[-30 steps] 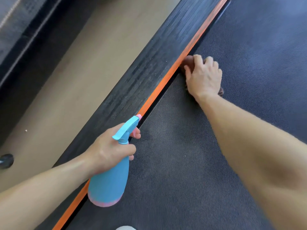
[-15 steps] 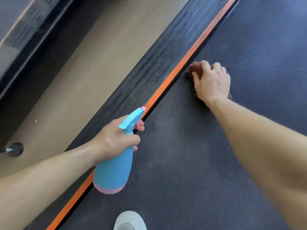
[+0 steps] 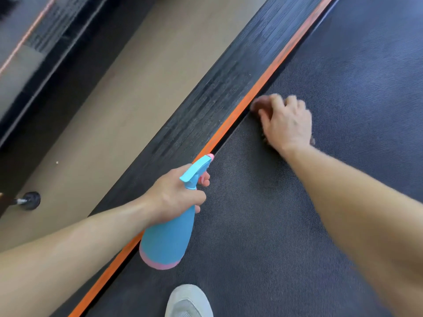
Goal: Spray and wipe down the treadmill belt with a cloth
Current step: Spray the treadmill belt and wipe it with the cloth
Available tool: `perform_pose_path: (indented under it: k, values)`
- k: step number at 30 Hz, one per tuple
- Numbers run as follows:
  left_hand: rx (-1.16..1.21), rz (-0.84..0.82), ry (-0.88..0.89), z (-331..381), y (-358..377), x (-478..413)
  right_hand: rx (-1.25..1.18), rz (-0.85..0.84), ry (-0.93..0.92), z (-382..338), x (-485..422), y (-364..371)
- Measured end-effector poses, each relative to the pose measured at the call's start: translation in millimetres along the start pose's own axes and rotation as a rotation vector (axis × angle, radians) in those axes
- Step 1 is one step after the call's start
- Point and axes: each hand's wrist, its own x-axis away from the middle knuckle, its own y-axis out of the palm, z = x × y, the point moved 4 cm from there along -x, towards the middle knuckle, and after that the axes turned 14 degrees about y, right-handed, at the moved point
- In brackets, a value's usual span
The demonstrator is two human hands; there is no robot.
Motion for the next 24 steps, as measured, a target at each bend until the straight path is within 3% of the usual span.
perform_pose_path:
  k: [3,5,8,10,15,20,24]
  values:
    - [-0.005,-0.02,-0.003,-5.4,-0.3,1.2,-0.043,0.012,0.119,-4.8,5.4,0.8]
    - [-0.012,-0.028,-0.006,-4.9,-0.9,1.7,-0.072,0.019,0.087,-7.8,48.8,-2.7]
    - [-0.006,-0.02,-0.004,-0.9,-3.4,-3.1,-0.053,-0.082,-0.212,-10.7,124.0,-5.7]
    - [0.009,-0.013,0.008,3.4,-3.9,-9.7,-0.027,-0.129,-0.345,-5.1,116.2,-3.5]
    - [0.089,0.052,0.048,9.3,-7.7,-34.1,-0.027,0.035,-0.078,9.5,4.2,1.8]
    - [0.097,0.103,0.079,19.9,-17.0,-53.0,-0.051,0.035,0.27,44.2,-76.1,-9.6]
    - [0.074,0.076,0.088,36.1,-7.8,-66.4,-0.062,0.03,0.152,42.3,-12.0,-12.2]
